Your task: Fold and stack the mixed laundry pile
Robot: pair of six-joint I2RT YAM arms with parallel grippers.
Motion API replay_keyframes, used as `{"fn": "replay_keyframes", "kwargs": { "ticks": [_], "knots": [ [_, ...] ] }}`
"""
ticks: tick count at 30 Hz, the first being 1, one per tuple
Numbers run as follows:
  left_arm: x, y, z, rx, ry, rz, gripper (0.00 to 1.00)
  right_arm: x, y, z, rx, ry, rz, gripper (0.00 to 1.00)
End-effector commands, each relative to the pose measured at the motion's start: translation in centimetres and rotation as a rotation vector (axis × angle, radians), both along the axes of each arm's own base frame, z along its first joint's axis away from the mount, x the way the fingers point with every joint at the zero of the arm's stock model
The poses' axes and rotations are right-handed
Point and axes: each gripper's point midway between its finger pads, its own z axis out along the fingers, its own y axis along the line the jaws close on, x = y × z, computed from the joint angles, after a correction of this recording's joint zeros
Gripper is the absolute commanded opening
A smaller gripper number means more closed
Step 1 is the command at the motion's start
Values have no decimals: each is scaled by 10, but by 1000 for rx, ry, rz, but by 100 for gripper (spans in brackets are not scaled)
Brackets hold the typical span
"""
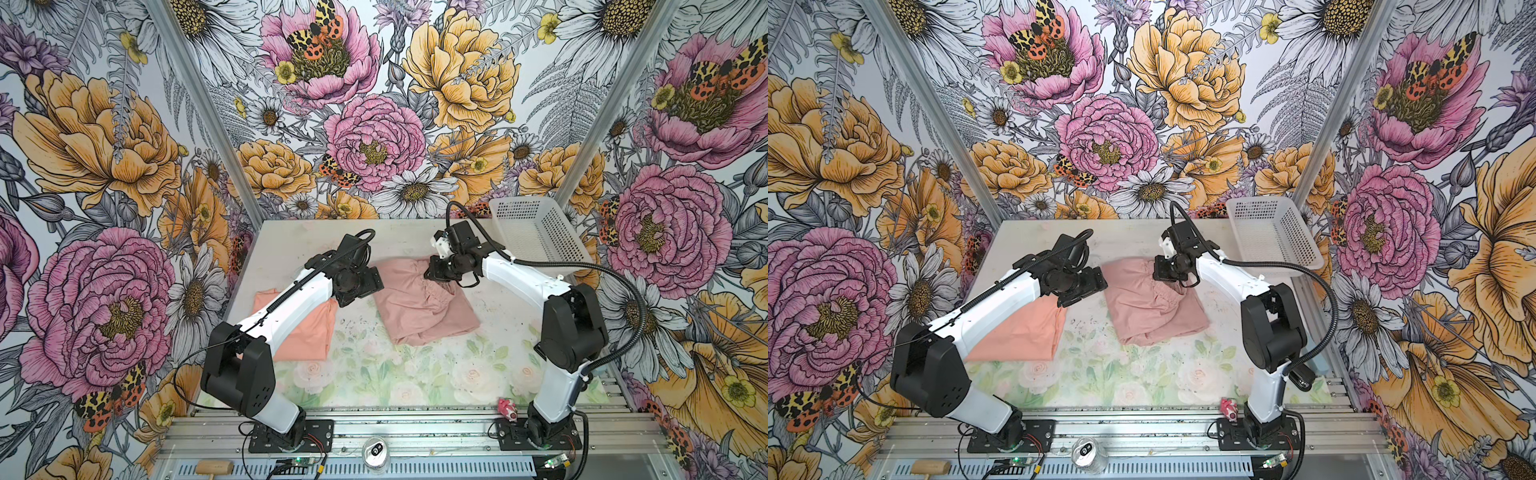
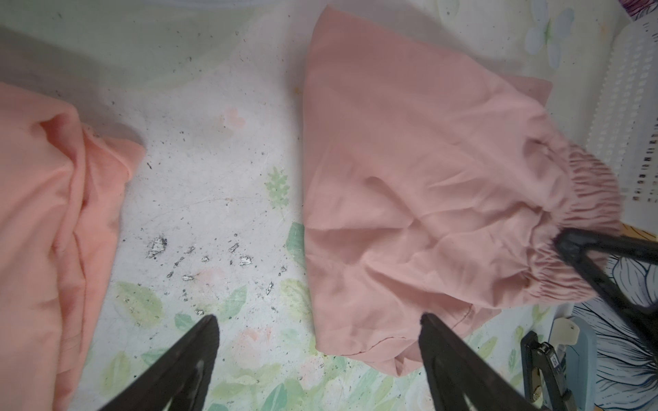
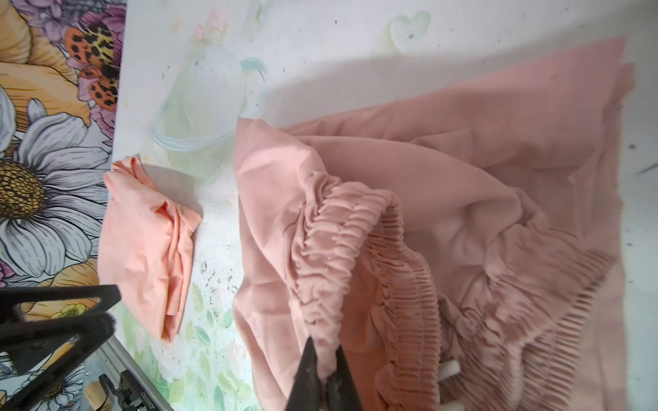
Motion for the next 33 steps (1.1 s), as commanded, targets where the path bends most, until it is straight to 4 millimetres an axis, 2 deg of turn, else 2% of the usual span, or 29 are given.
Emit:
{"fn": "replay_keyframes", "kwargs": {
  "ticks": [1, 5, 10, 14, 19, 21, 23, 26, 30, 31, 33],
  "knots": [
    [8, -4, 1, -22, -16, -6, 90, 3, -25, 8, 24, -18, -56, 0],
    [9, -7, -6, -19, 2, -16, 89, 11, -58, -27, 10, 33, -124, 0],
    [9, -14, -14, -12, 24, -36, 89, 21, -82, -79, -20, 105, -185, 0],
    [7, -18, -17, -9, 31, -44, 89, 24, -99, -100, -59, 112, -243, 0],
    [7, -25, -21, -3, 40, -66, 90, 30, -101, -103, -83, 93, -240, 1],
    [9, -31, -22, 0, 38, -84, 90, 32, -102, -100, -91, 80, -235, 6],
    [14, -39, -25, 1, 42, -107, 92, 34, -102, -95, -95, 70, -232, 15],
    [24, -48, -30, 12, 41, -142, 95, 33, -106, -81, -113, 54, -239, 28],
    [41, -59, -30, 7, 2, -178, 99, 22, -111, -54, -122, 27, -251, 36],
    [46, -60, -42, 12, 20, -182, 99, 18, -112, -51, -124, 29, -252, 37],
    [54, -62, -51, 1, 24, -190, 99, 9, -112, -43, -133, 30, -252, 41]
  ]
}}
